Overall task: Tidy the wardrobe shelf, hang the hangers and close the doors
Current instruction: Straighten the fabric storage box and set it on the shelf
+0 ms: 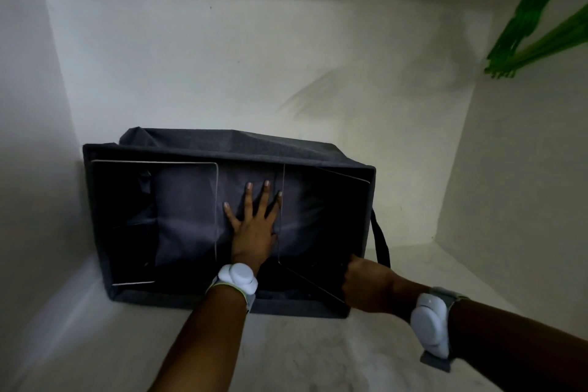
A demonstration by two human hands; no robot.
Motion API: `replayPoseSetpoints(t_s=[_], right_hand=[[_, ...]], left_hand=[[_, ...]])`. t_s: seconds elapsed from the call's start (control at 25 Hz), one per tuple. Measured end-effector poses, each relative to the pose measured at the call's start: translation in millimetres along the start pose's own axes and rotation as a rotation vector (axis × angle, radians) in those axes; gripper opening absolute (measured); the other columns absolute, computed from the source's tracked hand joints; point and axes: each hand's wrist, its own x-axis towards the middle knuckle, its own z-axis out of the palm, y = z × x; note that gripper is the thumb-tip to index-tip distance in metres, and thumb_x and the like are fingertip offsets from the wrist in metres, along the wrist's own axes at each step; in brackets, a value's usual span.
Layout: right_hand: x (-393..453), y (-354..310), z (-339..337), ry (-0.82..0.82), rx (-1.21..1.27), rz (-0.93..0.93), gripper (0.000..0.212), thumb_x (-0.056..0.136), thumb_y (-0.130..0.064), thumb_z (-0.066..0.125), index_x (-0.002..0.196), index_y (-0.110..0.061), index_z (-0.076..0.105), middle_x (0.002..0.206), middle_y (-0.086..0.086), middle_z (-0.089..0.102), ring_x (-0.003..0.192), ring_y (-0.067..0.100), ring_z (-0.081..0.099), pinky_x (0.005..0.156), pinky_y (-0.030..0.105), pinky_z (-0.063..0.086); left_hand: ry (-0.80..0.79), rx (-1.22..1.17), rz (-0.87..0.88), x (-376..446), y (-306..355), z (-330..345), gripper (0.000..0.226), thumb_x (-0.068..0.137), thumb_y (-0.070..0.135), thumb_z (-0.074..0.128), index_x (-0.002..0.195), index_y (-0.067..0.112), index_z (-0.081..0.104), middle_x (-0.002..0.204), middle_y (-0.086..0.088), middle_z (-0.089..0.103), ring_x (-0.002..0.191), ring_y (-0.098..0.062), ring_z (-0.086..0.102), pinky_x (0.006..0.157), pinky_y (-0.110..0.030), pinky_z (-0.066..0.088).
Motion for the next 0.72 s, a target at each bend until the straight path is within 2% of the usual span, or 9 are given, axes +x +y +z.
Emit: replayPoseSetpoints(t_s=[0.12, 0.28, 0.36, 0.44, 0.52, 0.6, 0.64, 0.68, 0.72], right_hand=[[-4.6, -0.3, -12.4, -0.066, -0.019, -0.035, 0.011, 0.071, -0.027, 0.073, 0.06, -0.028, 0.076, 0.054, -0.011, 0.069, 0.048, 0.009, 0.064, 0.054, 0.019, 0.035], [-2.1, -1.0, -23.0, -0.099, 0.103, -0.089, 0.019, 0.092, -0.007, 0.056, 0.094, -0.01, 0.075, 0.093, 0.006, 0.075, 0.083, 0.028, 0.069, 0.069, 0.032, 0.04], [2.2, -0.5, -31.4, -0.118, 0.17, -0.053, 0.019, 0.094, -0.021, 0.059, 0.102, -0.01, 0.072, 0.104, 0.009, 0.072, 0.093, 0.031, 0.067, 0.079, 0.038, 0.045], [12.3, 0.8, -38.8, -0.182, 0.302, -0.017, 0.033, 0.093, -0.038, 0.059, 0.107, -0.01, 0.07, 0.109, 0.012, 0.069, 0.098, 0.033, 0.065, 0.085, 0.042, 0.048], [25.2, 1.0, -49.6, -0.096, 0.417, 0.038, 0.031, 0.095, -0.036, 0.056, 0.103, -0.01, 0.071, 0.105, 0.013, 0.07, 0.095, 0.034, 0.067, 0.077, 0.04, 0.047], [42.1, 2.8, -57.3, 0.14, 0.492, 0.166, 0.024, 0.096, -0.02, 0.052, 0.101, -0.008, 0.072, 0.104, 0.017, 0.071, 0.098, 0.037, 0.066, 0.074, 0.038, 0.041], [51.1, 4.5, -59.7, 0.214, 0.473, 0.236, 0.027, 0.097, -0.017, 0.048, 0.11, -0.006, 0.07, 0.113, 0.02, 0.067, 0.109, 0.04, 0.062, 0.081, 0.041, 0.043], [61.4, 7.7, -58.9, 0.262, 0.401, 0.281, 0.034, 0.098, -0.017, 0.044, 0.122, -0.003, 0.064, 0.127, 0.023, 0.06, 0.123, 0.043, 0.052, 0.096, 0.048, 0.042], [70.5, 12.2, -55.7, 0.278, 0.292, 0.295, 0.041, 0.099, -0.019, 0.04, 0.133, -0.001, 0.056, 0.139, 0.024, 0.05, 0.134, 0.044, 0.04, 0.108, 0.057, 0.033]], left_hand=[[-0.014, -0.009, 0.007, -2.0, 0.9, -2.4, 0.108, 0.082, 0.051, 0.068, 0.156, 0.04, -0.009, 0.163, 0.002, -0.028, 0.149, -0.038, -0.026, 0.103, -0.082, 0.007], [-0.026, -0.047, -0.02, -7.1, 11.0, -6.5, 0.113, 0.08, 0.052, 0.07, 0.155, 0.039, -0.013, 0.161, 0.001, -0.032, 0.147, -0.039, -0.029, 0.101, -0.083, 0.008], [-0.022, -0.059, -0.022, -8.6, 19.8, -6.1, 0.114, 0.08, 0.052, 0.07, 0.155, 0.036, -0.014, 0.161, -0.001, -0.034, 0.146, -0.041, -0.029, 0.101, -0.083, 0.008], [-0.023, -0.054, -0.006, -7.7, 25.4, -4.4, 0.115, 0.079, 0.052, 0.07, 0.155, 0.035, -0.015, 0.161, -0.003, -0.033, 0.146, -0.042, -0.029, 0.101, -0.083, 0.007], [-0.022, -0.042, -0.002, -6.5, 28.0, -4.3, 0.115, 0.078, 0.051, 0.071, 0.156, 0.034, -0.012, 0.163, -0.003, -0.029, 0.147, -0.042, -0.026, 0.101, -0.083, 0.005], [0.002, -0.009, -0.02, -5.2, 27.3, -0.8, 0.109, 0.081, 0.047, 0.068, 0.158, 0.029, -0.007, 0.164, -0.003, -0.024, 0.149, -0.041, -0.021, 0.102, -0.082, 0.007], [0.026, 0.011, -0.033, -4.7, 25.5, 2.0, 0.104, 0.085, 0.043, 0.065, 0.158, 0.025, -0.007, 0.165, -0.003, -0.022, 0.151, -0.04, -0.017, 0.103, -0.08, 0.01], [0.055, 0.029, -0.046, -4.2, 22.4, 5.0, 0.098, 0.089, 0.037, 0.06, 0.158, 0.02, -0.007, 0.165, -0.005, -0.02, 0.152, -0.037, -0.014, 0.104, -0.078, 0.013], [0.088, 0.043, -0.053, -3.5, 17.5, 8.4, 0.093, 0.092, 0.031, 0.056, 0.158, 0.016, -0.007, 0.165, -0.006, -0.019, 0.153, -0.034, -0.01, 0.106, -0.076, 0.015]])
